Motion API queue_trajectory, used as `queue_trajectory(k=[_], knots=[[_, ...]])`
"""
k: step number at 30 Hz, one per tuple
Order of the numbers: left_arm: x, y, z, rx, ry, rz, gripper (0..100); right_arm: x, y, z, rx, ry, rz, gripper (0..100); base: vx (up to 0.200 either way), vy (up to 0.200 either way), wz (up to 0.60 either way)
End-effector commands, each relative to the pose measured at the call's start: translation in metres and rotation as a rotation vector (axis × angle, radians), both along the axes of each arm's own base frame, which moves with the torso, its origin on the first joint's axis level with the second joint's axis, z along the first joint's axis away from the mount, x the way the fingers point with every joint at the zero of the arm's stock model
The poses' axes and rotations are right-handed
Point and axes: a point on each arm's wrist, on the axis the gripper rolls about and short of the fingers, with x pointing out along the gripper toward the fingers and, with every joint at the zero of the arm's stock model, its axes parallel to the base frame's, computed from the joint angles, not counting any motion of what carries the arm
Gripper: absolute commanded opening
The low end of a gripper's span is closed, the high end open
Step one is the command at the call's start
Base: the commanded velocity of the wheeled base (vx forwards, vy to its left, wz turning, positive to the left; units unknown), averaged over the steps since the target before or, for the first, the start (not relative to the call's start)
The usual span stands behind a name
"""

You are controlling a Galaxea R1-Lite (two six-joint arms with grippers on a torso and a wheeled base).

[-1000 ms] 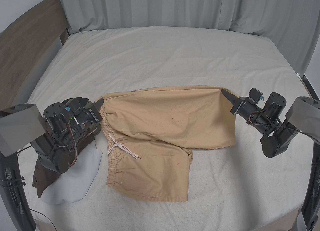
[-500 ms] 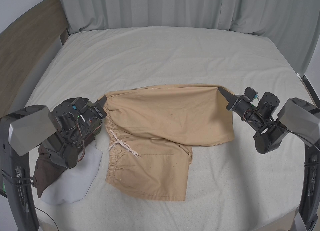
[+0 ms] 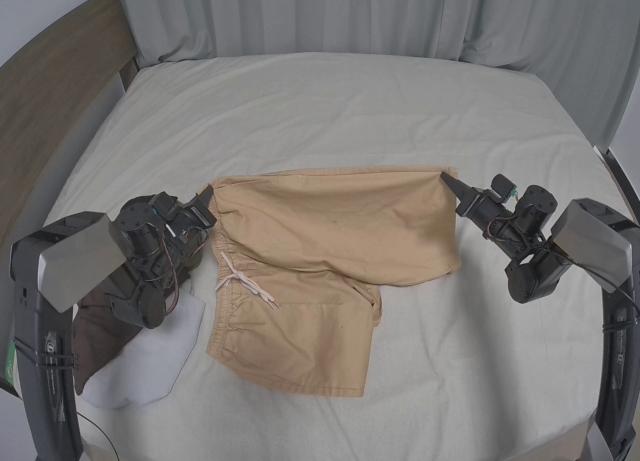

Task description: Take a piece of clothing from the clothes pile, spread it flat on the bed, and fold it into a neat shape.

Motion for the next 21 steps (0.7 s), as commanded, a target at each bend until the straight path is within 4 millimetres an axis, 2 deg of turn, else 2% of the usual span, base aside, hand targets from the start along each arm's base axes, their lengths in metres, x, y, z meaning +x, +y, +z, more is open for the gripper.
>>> queue_trajectory(k=[1, 12, 16, 17, 18, 19, 21], knots=[[0.002, -0.001, -0.006, 0.001, 0.009, -0.004, 0, 0.001, 0.002, -0.003, -0.001, 0.005, 0.007, 0, 0.0, 0.0, 0.0], [0.005, -0.002, -0.003, -0.003, -0.008, -0.011, 0, 0.012, 0.003, -0.008, 0.003, -0.018, 0.002, 0, 0.0, 0.0, 0.0], [0.006, -0.002, -0.005, -0.001, -0.007, -0.014, 0, 0.015, 0.003, -0.002, 0.007, -0.044, 0.001, 0, 0.0, 0.0, 0.0], [0.007, -0.003, -0.005, -0.002, -0.008, -0.016, 0, 0.016, 0.003, 0.0, 0.008, -0.054, 0.001, 100, 0.0, 0.0, 0.0], [0.007, -0.003, -0.006, -0.001, -0.008, -0.015, 0, 0.017, 0.004, 0.002, 0.01, -0.063, 0.0, 100, 0.0, 0.0, 0.0], [0.007, -0.003, -0.006, -0.002, -0.006, -0.017, 100, 0.017, 0.003, 0.003, 0.011, -0.066, -0.003, 100, 0.0, 0.0, 0.0], [0.007, -0.006, -0.008, -0.014, 0.0, -0.029, 100, 0.016, 0.002, 0.002, 0.014, -0.062, -0.023, 100, 0.0, 0.0, 0.0]])
